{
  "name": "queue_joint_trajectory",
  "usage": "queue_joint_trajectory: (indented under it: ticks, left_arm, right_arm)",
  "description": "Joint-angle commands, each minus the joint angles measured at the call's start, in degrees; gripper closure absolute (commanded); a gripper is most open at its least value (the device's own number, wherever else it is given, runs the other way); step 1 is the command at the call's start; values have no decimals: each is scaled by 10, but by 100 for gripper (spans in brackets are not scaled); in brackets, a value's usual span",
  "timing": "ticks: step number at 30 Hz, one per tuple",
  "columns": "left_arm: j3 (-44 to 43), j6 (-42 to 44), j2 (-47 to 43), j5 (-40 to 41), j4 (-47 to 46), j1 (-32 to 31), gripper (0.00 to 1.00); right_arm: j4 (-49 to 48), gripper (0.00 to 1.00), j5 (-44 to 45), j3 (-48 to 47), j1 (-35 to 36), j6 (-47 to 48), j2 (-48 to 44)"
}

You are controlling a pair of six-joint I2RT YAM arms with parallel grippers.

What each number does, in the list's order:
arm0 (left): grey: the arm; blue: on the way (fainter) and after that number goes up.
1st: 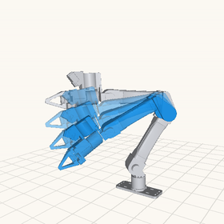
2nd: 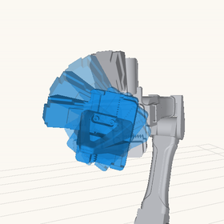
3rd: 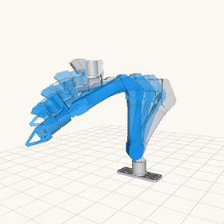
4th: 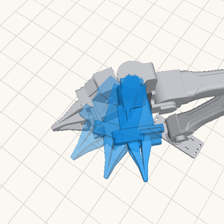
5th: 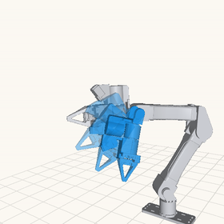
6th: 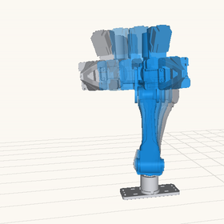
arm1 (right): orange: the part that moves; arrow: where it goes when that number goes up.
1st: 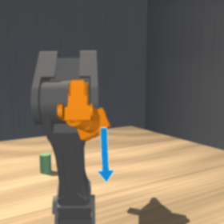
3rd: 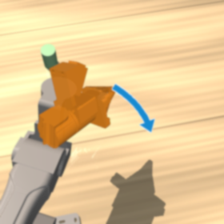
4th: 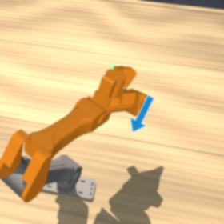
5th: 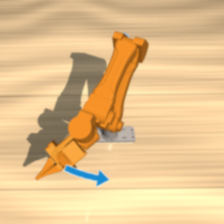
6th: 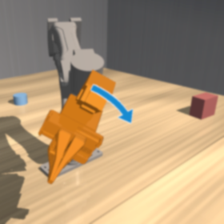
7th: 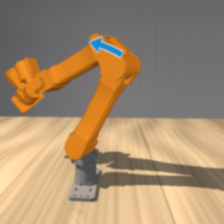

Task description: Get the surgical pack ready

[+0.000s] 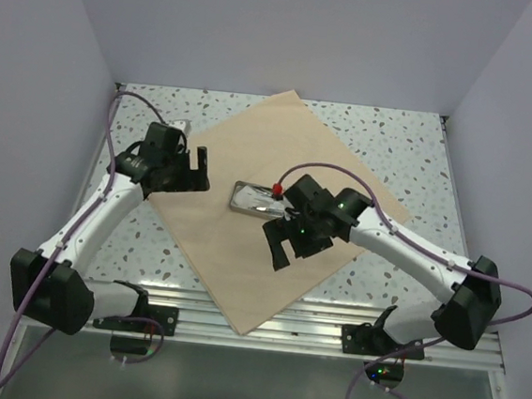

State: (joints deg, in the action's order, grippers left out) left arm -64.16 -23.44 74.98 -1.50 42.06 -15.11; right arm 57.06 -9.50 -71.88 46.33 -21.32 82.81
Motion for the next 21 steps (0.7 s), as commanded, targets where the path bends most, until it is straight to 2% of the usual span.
queue_joint_trajectory:
  ticks: [1,4,7,9,13,15,19,21]
  left_arm:
    - [18,-10,-73,58,28,3,0]
    - [38,-17,-137,49,34,3,0]
    - [54,-41,-174,33,45,4,0]
    - [66,-48,-186,18,51,4,0]
    - [91,-88,-212,1,60,4,0]
    - [97,-101,-221,2,76,4,0]
    - [104,-132,-229,6,104,4,0]
    - [105,-137,-239,8,115,4,0]
  right_arm:
    - [-22,1,26,21,101,-8,-47]
    - [-28,1,56,59,173,-12,-68]
    - [-66,1,48,93,233,-30,-97]
    - [-77,1,41,100,260,-46,-87]
    - [-105,2,93,77,373,-55,-36]
    - [-110,7,127,57,401,-58,-6]
    - [-121,33,177,14,445,-54,100]
    - [-135,35,194,-1,454,-50,132]
